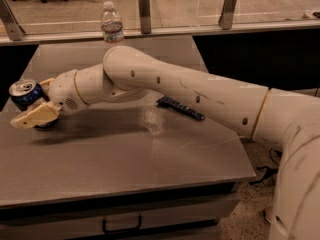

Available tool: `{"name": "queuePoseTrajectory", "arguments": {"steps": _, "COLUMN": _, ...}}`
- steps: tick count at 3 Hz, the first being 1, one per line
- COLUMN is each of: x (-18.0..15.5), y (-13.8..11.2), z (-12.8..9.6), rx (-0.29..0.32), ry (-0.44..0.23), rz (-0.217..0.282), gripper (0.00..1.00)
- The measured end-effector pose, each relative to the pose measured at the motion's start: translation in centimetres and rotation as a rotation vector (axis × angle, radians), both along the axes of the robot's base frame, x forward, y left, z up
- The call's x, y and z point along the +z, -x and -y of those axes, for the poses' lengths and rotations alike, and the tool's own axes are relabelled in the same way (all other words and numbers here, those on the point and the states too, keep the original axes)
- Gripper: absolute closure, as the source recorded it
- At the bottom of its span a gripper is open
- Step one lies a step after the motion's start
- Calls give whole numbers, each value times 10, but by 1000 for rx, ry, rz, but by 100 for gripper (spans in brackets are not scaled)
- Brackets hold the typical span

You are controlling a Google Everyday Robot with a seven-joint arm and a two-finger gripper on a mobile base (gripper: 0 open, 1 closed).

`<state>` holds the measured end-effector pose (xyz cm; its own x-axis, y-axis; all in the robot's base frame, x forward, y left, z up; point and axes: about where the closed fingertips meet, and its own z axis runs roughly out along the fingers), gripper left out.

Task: Knock pepsi can over

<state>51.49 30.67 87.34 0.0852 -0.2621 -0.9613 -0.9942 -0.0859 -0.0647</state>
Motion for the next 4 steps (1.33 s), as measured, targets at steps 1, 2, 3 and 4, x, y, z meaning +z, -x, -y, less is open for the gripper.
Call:
{"name": "queuePoseTrajectory", "arguments": {"steps": 1, "x": 10, "y": 1, "z": 1, "rx": 46, "ry": 100, "rz": 63, "gripper": 65}}
{"name": "queuePoseTrajectory", "arguments": {"steps": 2, "x": 32, "y": -2, "z": 8, "rx": 90, "ry": 282, "rz": 168, "gripper": 88}}
{"name": "queuePoseTrajectory", "arguments": {"steps": 3, "x": 26, "y": -13, "z": 26, "rx": 117, "ry": 514, "rz": 246, "gripper": 100}}
{"name": "queuePoseTrajectory", "arguments": {"steps": 4, "x": -4, "y": -21, "z": 59, "rx": 179, "ry": 758, "rz": 295, "gripper": 100}}
